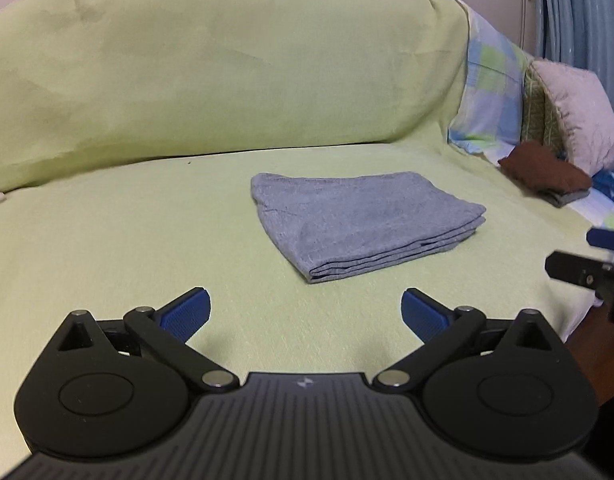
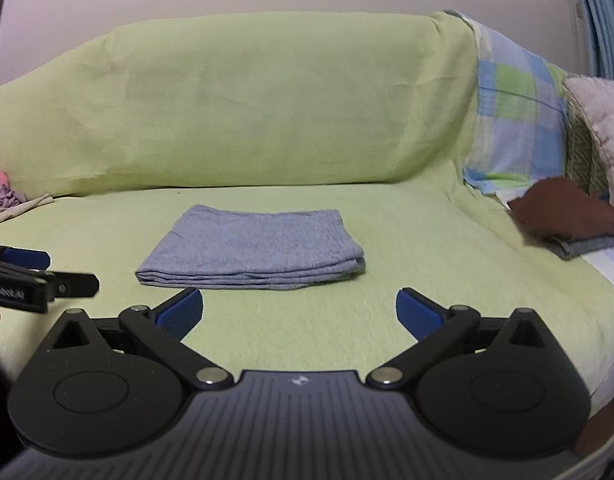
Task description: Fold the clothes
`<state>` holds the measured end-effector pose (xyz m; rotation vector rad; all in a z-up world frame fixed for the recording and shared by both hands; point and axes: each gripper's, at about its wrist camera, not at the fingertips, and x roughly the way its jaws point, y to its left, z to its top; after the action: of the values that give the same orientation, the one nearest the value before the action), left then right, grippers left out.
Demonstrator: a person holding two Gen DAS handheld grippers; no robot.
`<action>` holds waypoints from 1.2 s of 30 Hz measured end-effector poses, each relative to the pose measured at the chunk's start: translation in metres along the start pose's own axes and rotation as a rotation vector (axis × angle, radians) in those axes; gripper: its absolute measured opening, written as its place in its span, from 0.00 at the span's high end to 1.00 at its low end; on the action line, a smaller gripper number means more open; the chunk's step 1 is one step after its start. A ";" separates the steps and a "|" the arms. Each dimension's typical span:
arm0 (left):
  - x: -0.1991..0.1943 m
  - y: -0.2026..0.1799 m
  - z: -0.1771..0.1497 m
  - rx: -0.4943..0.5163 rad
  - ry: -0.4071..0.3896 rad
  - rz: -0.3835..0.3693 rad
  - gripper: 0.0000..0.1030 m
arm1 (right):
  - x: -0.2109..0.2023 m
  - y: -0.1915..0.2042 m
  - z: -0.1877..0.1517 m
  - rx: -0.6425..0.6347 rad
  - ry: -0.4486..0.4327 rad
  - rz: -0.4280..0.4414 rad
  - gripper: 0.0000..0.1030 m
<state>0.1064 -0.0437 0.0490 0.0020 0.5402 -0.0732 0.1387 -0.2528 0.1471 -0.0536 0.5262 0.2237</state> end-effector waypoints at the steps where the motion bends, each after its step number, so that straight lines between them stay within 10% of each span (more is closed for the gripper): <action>1: -0.001 0.001 0.002 -0.002 0.007 0.004 0.01 | 0.001 -0.002 0.004 0.020 0.015 -0.002 0.01; 36: 0.009 -0.018 0.015 0.004 0.090 -0.012 0.01 | 0.010 -0.007 0.033 0.049 0.214 -0.046 0.01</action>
<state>0.1205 -0.0622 0.0578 0.0062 0.6298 -0.0867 0.1649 -0.2544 0.1709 -0.0423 0.7422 0.1605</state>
